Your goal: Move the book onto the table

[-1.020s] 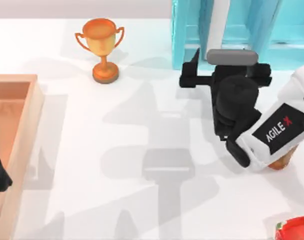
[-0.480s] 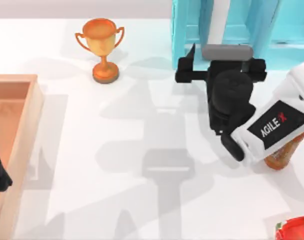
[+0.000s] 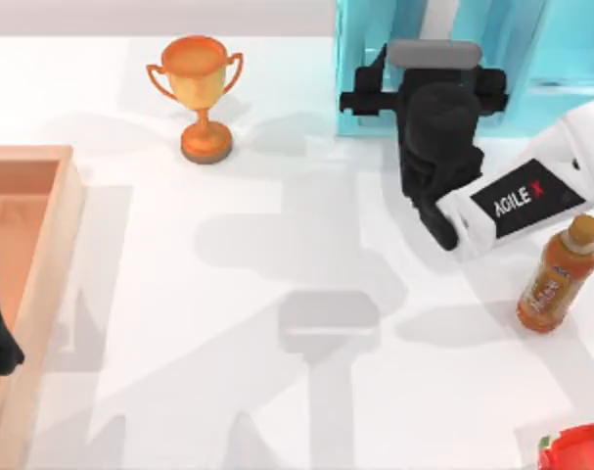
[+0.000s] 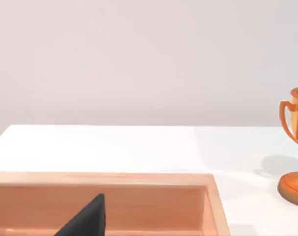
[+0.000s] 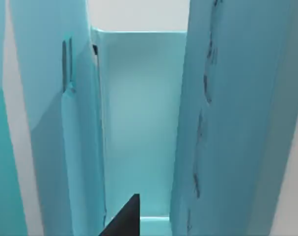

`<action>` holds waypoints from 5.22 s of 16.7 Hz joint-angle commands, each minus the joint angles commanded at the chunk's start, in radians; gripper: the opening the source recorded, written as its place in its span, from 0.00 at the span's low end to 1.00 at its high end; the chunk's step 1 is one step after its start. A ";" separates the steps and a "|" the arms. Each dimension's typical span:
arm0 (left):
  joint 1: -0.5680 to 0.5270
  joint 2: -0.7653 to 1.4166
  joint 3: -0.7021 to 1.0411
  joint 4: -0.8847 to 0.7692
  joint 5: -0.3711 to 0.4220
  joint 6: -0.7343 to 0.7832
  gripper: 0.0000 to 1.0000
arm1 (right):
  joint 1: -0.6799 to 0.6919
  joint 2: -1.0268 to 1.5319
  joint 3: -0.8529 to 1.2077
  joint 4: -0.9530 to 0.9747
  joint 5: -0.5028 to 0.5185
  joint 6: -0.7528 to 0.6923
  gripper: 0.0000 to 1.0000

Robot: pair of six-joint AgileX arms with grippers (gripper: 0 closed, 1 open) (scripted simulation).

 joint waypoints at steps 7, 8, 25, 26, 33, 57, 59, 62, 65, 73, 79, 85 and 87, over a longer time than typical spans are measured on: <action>0.000 0.000 0.000 0.000 0.000 0.000 1.00 | -0.031 0.036 0.081 -0.045 -0.030 0.000 1.00; 0.000 0.000 0.000 0.000 0.000 0.000 1.00 | -0.031 0.036 0.081 -0.045 -0.030 0.000 1.00; 0.000 0.000 0.000 0.000 0.000 0.000 1.00 | -0.031 0.036 0.081 -0.045 -0.030 0.000 0.00; 0.000 0.000 0.000 0.000 0.000 0.000 1.00 | -0.031 0.036 0.081 -0.045 -0.030 0.000 0.00; 0.000 0.000 0.000 0.000 0.000 0.000 1.00 | -0.023 0.010 0.062 -0.058 -0.022 0.001 0.00; 0.000 0.000 0.000 0.000 0.000 0.000 1.00 | 0.196 -0.852 -0.436 -0.413 0.187 0.009 0.00; 0.000 0.000 0.000 0.000 0.000 0.000 1.00 | 0.224 -0.928 -0.483 -0.450 0.211 0.010 0.00; 0.000 0.000 0.000 0.000 0.000 0.000 1.00 | 0.244 -0.980 -0.515 -0.474 0.230 0.010 0.00; 0.000 0.000 0.000 0.000 0.000 0.000 1.00 | 0.244 -0.980 -0.515 -0.474 0.230 0.010 0.00; 0.000 0.000 0.000 0.000 0.000 0.000 1.00 | 0.388 -0.868 -0.497 -0.482 0.280 -0.215 0.00; 0.000 0.000 0.000 0.000 0.000 0.000 1.00 | 0.639 -0.709 -0.486 -0.515 0.378 -0.743 0.00; 0.000 0.000 0.000 0.000 0.000 0.000 1.00 | 0.793 -0.614 -0.511 -0.566 0.462 -1.083 0.00; 0.000 0.000 0.000 0.000 0.000 0.000 1.00 | 0.806 -0.604 -0.516 -0.573 0.472 -1.112 0.00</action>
